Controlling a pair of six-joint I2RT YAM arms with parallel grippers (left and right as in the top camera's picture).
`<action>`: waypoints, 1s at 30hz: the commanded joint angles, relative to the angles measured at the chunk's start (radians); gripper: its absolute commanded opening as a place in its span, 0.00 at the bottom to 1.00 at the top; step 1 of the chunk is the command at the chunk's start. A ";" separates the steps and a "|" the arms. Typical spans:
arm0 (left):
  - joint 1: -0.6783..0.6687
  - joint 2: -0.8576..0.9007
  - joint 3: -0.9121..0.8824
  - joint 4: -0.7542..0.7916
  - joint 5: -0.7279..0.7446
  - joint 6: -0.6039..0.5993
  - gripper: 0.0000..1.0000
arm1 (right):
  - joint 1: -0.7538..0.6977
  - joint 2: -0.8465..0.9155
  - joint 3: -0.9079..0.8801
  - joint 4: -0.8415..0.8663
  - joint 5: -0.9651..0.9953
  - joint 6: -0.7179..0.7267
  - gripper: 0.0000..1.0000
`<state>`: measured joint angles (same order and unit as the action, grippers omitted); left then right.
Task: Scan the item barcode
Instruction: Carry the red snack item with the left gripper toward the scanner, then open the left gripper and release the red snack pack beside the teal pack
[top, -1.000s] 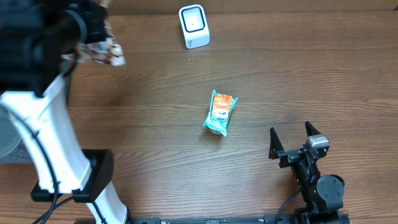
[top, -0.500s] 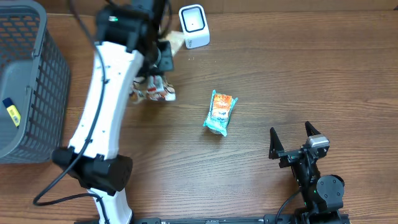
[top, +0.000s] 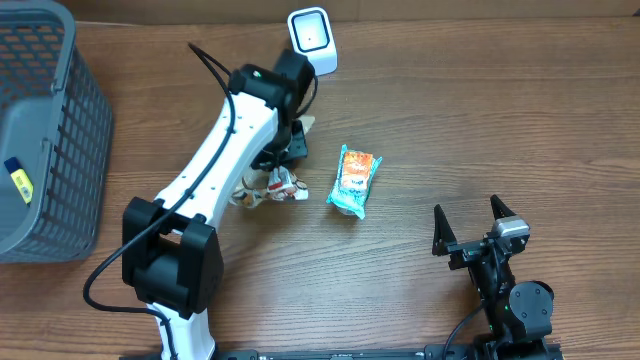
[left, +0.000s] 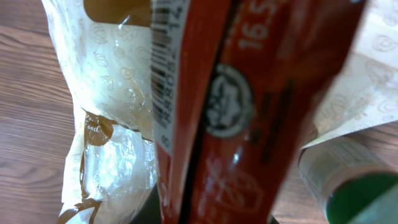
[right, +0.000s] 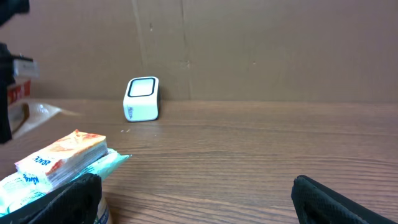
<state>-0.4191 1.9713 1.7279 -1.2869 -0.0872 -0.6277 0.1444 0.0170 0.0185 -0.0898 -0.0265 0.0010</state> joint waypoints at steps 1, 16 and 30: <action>-0.010 -0.002 -0.064 0.037 0.003 -0.088 0.04 | -0.003 0.001 -0.010 0.008 -0.002 0.007 1.00; -0.021 -0.002 -0.304 0.299 0.082 -0.119 0.04 | -0.003 0.001 -0.010 0.008 -0.002 0.007 1.00; -0.021 -0.002 -0.319 0.310 0.160 -0.119 0.45 | -0.003 0.001 -0.010 0.008 -0.002 0.007 1.00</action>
<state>-0.4324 1.9713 1.4124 -0.9787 0.0235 -0.7380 0.1444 0.0170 0.0185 -0.0895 -0.0261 0.0010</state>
